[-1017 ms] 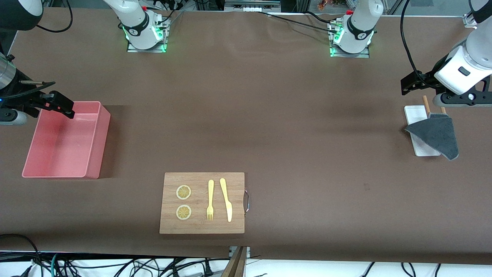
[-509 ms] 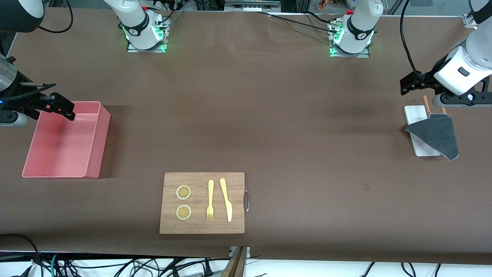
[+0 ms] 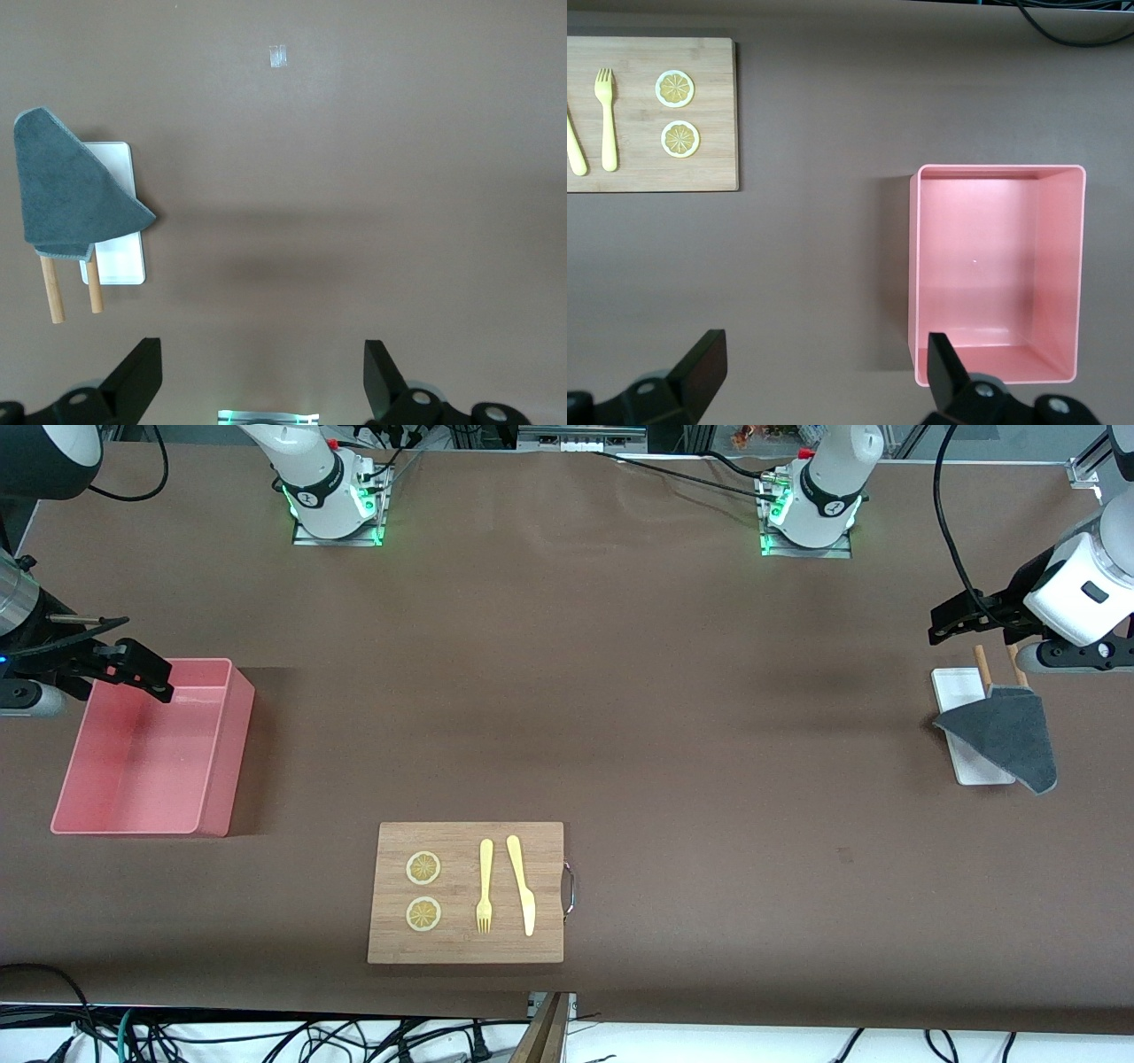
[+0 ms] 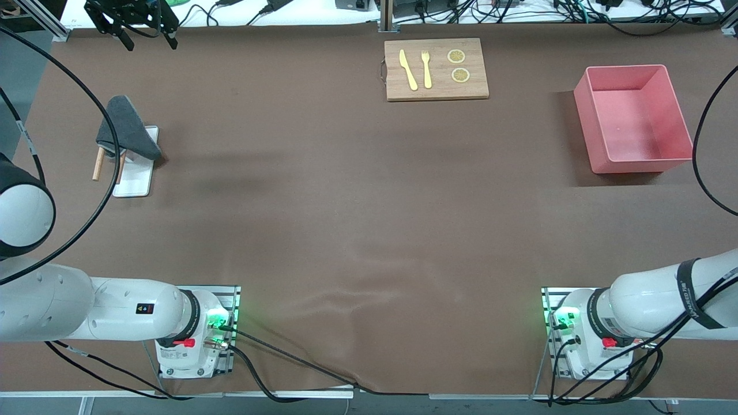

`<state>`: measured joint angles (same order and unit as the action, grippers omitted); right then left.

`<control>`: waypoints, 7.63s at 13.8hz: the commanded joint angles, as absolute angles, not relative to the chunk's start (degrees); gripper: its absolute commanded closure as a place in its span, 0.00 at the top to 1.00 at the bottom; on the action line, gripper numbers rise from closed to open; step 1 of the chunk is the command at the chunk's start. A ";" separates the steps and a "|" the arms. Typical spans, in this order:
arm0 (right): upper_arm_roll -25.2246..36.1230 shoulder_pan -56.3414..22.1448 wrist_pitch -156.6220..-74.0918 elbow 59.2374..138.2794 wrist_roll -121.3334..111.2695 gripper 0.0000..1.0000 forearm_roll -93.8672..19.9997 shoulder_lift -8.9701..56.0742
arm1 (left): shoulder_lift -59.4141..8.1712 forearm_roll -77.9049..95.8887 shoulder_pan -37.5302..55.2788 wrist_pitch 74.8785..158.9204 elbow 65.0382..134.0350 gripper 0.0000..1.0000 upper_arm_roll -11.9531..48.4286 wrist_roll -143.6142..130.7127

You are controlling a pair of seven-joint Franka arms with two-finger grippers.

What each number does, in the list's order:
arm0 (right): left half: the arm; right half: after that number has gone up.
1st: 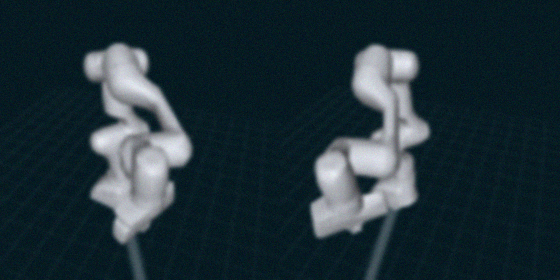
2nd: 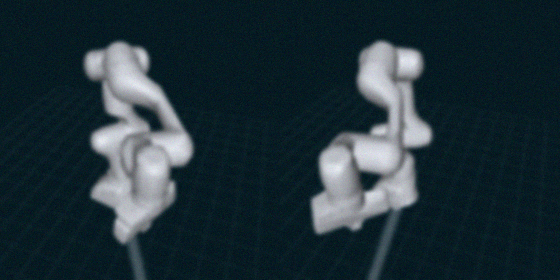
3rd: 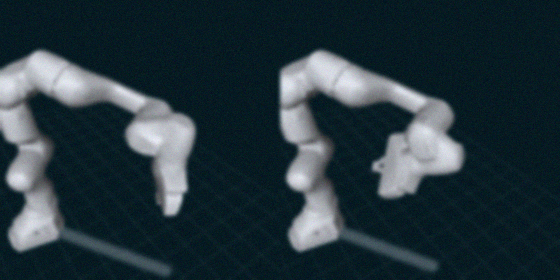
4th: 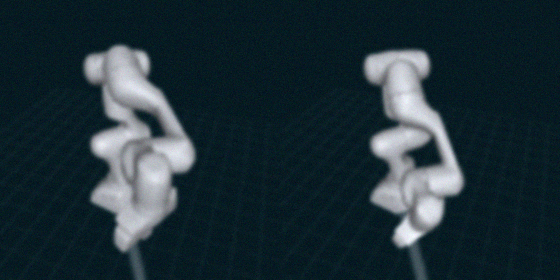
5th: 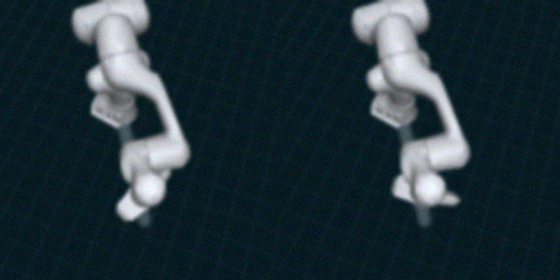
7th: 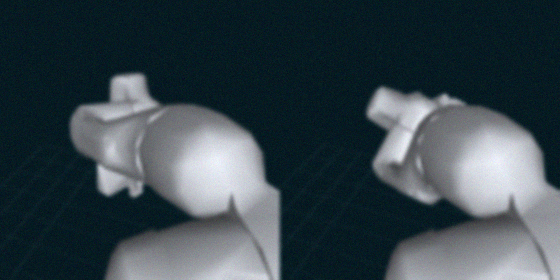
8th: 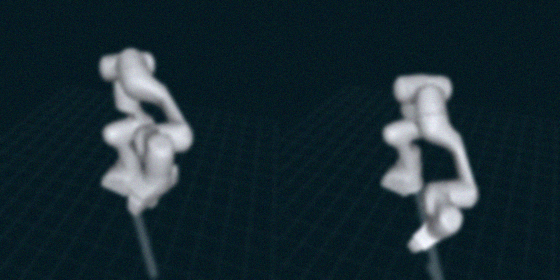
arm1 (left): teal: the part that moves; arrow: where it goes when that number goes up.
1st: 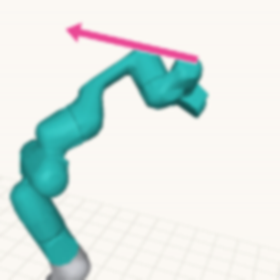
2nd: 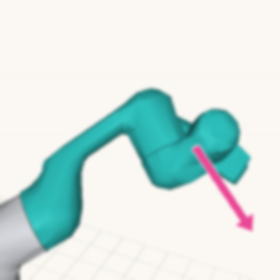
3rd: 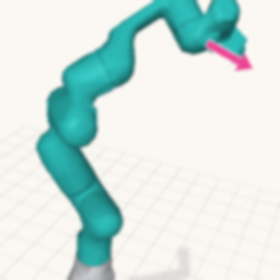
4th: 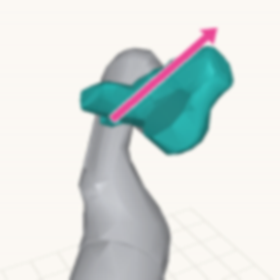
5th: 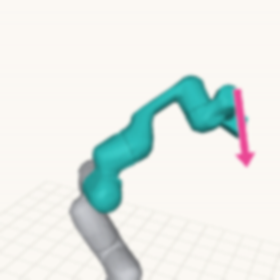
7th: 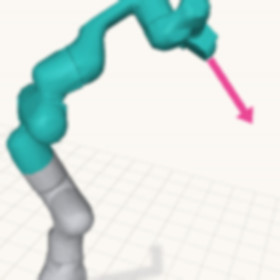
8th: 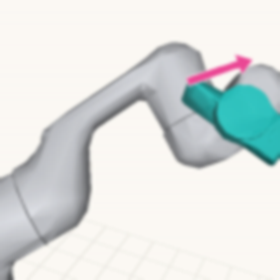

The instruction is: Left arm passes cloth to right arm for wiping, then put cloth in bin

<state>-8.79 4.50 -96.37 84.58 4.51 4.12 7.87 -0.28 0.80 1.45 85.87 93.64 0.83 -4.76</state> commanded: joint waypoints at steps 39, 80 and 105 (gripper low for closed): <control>-9.05 4.92 -96.59 84.29 4.92 1.00 3.34 7.82 | -29.71 0.44 -28.56 108.72 93.43 0.42 0.70 35.42; -14.05 4.31 -103.34 97.20 30.71 1.00 -12.36 10.19 | -33.13 27.84 18.18 91.65 75.41 0.00 1.85 -27.92; -23.98 -4.57 -130.35 107.14 72.23 1.00 -25.49 25.93 | -40.52 44.21 38.49 120.67 66.18 0.00 1.85 -67.76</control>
<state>-22.28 -4.68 -129.91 106.37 69.54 -24.21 26.77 -39.31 42.32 37.77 119.88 67.87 2.39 -67.07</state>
